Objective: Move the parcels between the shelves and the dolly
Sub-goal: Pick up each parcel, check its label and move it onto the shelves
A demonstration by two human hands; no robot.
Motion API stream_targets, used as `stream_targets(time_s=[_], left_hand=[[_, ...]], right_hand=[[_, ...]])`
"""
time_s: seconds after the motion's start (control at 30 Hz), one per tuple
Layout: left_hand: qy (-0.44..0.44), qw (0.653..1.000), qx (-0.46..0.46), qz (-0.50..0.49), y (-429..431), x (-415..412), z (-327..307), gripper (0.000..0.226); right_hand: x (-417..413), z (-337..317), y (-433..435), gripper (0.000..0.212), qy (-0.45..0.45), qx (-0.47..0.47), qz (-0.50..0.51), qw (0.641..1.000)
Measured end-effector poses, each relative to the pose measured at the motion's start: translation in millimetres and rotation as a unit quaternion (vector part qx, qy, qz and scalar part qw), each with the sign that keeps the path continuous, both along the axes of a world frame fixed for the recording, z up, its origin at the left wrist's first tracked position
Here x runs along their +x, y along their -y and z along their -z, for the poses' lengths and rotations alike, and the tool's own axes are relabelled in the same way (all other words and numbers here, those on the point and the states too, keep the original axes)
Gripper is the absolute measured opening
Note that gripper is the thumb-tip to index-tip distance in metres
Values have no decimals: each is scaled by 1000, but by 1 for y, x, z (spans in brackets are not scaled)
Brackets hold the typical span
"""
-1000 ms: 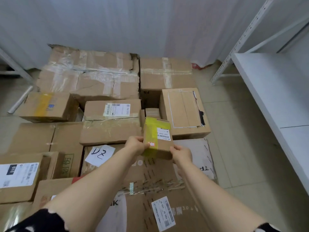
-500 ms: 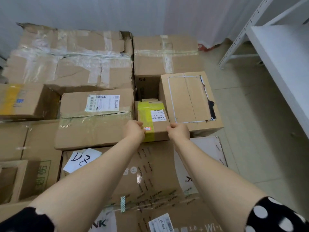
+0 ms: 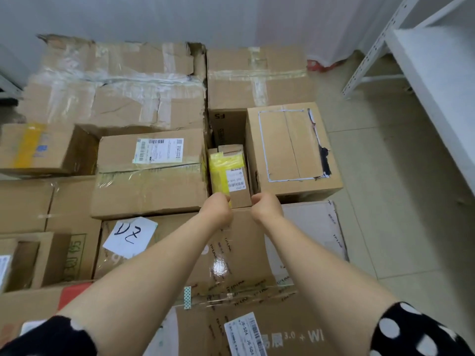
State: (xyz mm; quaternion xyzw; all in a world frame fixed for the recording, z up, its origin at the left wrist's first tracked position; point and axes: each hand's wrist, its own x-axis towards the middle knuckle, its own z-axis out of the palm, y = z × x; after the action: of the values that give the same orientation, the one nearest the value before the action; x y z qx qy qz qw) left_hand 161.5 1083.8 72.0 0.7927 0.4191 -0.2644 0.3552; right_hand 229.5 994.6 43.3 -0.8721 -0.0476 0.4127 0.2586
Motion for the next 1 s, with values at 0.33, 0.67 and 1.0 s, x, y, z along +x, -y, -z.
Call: stream_targets(time_s=[0.33,0.67,1.0], left_hand=[[13,980,78,181,52,-18,-127,66],[90,880,156,440,168,-42,-256,69],[188,744,131,628,376,-95,-347,77]], right_hand=[[-19,-138,84,58,73,-12,-116,991],[-87,-285,241,104,204,-150,-100,962],[-224,-360,442,105,229,-197,135,944]])
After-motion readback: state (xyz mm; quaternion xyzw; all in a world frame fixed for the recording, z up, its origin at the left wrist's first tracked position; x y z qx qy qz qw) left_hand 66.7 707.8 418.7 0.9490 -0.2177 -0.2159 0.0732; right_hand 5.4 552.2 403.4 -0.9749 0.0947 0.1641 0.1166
